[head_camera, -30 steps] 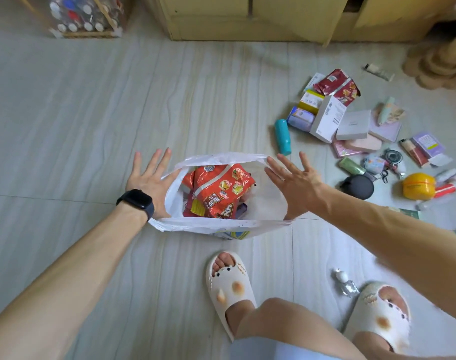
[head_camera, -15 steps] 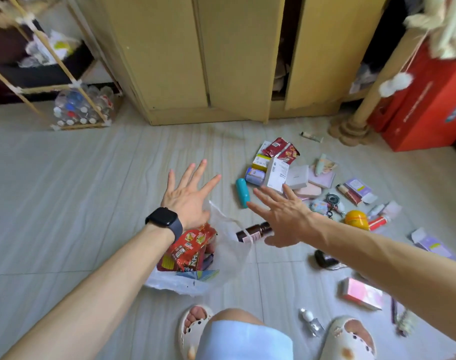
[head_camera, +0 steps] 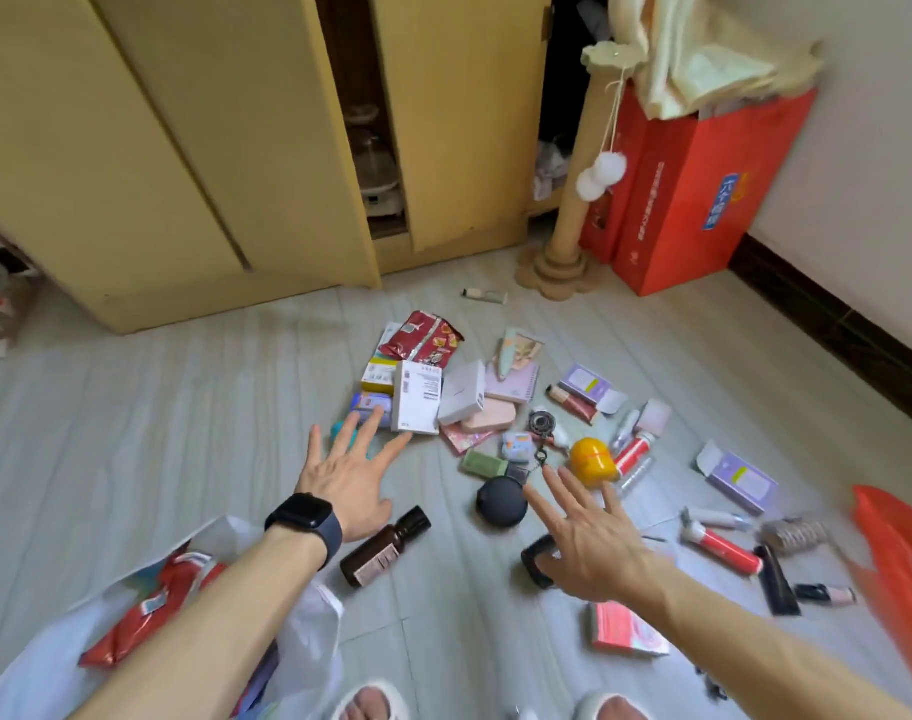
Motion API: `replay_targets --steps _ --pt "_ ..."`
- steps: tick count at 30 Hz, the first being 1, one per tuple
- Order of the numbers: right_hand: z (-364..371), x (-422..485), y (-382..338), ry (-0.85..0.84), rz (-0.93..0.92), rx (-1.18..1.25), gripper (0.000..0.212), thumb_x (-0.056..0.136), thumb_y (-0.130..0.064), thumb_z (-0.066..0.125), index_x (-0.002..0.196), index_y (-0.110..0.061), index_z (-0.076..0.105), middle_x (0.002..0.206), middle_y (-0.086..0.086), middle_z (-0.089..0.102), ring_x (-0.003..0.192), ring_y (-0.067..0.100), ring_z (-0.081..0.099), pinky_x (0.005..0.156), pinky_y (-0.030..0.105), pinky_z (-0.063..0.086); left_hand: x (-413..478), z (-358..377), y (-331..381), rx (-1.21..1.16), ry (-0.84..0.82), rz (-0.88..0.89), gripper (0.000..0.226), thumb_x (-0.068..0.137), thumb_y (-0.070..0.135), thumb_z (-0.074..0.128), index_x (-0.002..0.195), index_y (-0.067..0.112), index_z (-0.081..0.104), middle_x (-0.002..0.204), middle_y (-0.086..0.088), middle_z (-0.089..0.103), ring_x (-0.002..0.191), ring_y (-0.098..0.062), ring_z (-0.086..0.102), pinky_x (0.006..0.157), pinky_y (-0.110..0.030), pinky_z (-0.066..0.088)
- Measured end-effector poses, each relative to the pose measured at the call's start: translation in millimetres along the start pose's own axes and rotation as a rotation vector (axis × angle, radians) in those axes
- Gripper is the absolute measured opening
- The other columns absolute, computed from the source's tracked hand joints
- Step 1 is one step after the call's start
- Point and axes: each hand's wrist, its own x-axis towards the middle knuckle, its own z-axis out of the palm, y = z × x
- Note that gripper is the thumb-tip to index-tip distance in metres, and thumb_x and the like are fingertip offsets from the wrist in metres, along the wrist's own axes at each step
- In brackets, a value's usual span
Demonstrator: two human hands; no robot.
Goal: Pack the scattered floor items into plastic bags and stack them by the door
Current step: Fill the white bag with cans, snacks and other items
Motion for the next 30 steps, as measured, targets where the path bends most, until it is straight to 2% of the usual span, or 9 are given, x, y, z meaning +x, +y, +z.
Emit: replay_targets --steps 6,10,13,16,18,20,23,26,30 --pt "54.2 41.5 30.1 -0.062 0.127 0.085 0.083 0.091 -0.055 0.04 0.156 -0.032 -0.006 0.163 0.007 -0.019 0.15 0.026 -0.014 0.12 0.054 -0.001 66.5 55.0 -1.2 0.095 -0.096 0.05 0.083 0.086 0.047 0.053 0.153 0.043 0.004 0.163 -0.002 -0.017 0.15 -0.03 -0.008 0.116 -0.059 -0.002" --pt "65.0 85.5 56.2 0.073 0.274 0.143 0.087 0.087 -0.064 0.036 0.154 -0.035 -0.012 0.163 0.011 -0.017 0.15 0.034 -0.009 0.119 0.053 0.009 136.3 84.0 -21.7 0.055 -0.164 -0.062 0.086 0.085 0.048 0.056 0.154 0.04 0.004 0.164 -0.002 -0.008 0.15 -0.032 -0.003 0.116 -0.059 0.004" --pt "72.1 120.7 83.7 0.058 0.366 0.178 0.085 0.091 -0.065 0.037 0.152 -0.037 -0.016 0.162 0.013 -0.017 0.149 0.038 0.0 0.117 0.055 0.014 190.8 100.1 -45.7 -0.082 -0.137 -0.238 0.084 0.086 0.041 0.057 0.154 0.031 0.009 0.164 -0.002 0.001 0.148 -0.033 0.005 0.116 -0.054 0.011" --pt "74.7 148.2 99.9 -0.014 0.451 0.237 0.078 0.095 -0.061 0.034 0.155 -0.03 -0.006 0.16 0.022 0.0 0.143 0.047 0.019 0.115 0.054 0.022 225.2 117.8 -63.7 -0.194 -0.103 -0.31 0.079 0.083 0.031 0.061 0.151 0.024 0.02 0.159 -0.004 0.018 0.143 -0.031 0.02 0.111 -0.051 0.024" --pt "78.7 158.2 98.0 0.032 0.517 0.246 0.07 0.096 -0.055 0.036 0.154 -0.026 0.01 0.152 0.027 0.021 0.133 0.049 0.032 0.111 0.052 0.026 238.7 130.4 -68.1 -0.18 -0.053 -0.253 0.075 0.08 0.024 0.067 0.146 0.022 0.032 0.15 -0.007 0.031 0.134 -0.032 0.035 0.105 -0.049 0.033" --pt "82.3 159.3 87.4 0.1 0.535 0.252 0.061 0.096 -0.05 0.042 0.148 -0.024 0.023 0.142 0.026 0.034 0.119 0.049 0.042 0.104 0.051 0.033 245.2 138.3 -68.8 -0.133 0.029 -0.205 0.064 0.077 0.021 0.069 0.135 0.019 0.043 0.135 -0.011 0.043 0.12 -0.036 0.046 0.096 -0.046 0.041" --pt "86.3 153.1 72.9 0.128 0.526 0.304 0.057 0.095 -0.049 0.046 0.144 -0.027 0.027 0.136 0.021 0.033 0.107 0.052 0.049 0.095 0.052 0.04 242.3 144.7 -57.1 -0.041 0.005 -0.136 0.056 0.075 0.031 0.071 0.123 0.02 0.045 0.121 -0.008 0.053 0.112 -0.032 0.051 0.088 -0.042 0.041" --pt "82.4 147.8 72.4 0.021 0.536 0.367 0.058 0.093 -0.054 0.045 0.143 -0.033 0.025 0.126 0.023 0.039 0.108 0.053 0.05 0.093 0.053 0.045 224.0 151.8 -34.5 -0.061 -0.007 -0.12 0.049 0.078 0.039 0.066 0.116 0.017 0.044 0.121 -0.007 0.057 0.115 -0.027 0.052 0.089 -0.039 0.04" --pt "48.3 139.3 76.2 -0.113 0.56 0.47 0.064 0.089 -0.053 0.053 0.144 -0.031 0.03 0.116 0.021 0.049 0.102 0.043 0.058 0.082 0.041 0.05 184.6 138.5 -19.6 -0.144 -0.021 -0.16 0.054 0.079 0.054 0.062 0.114 0.017 0.046 0.122 -0.005 0.058 0.114 -0.027 0.054 0.085 -0.037 0.04"
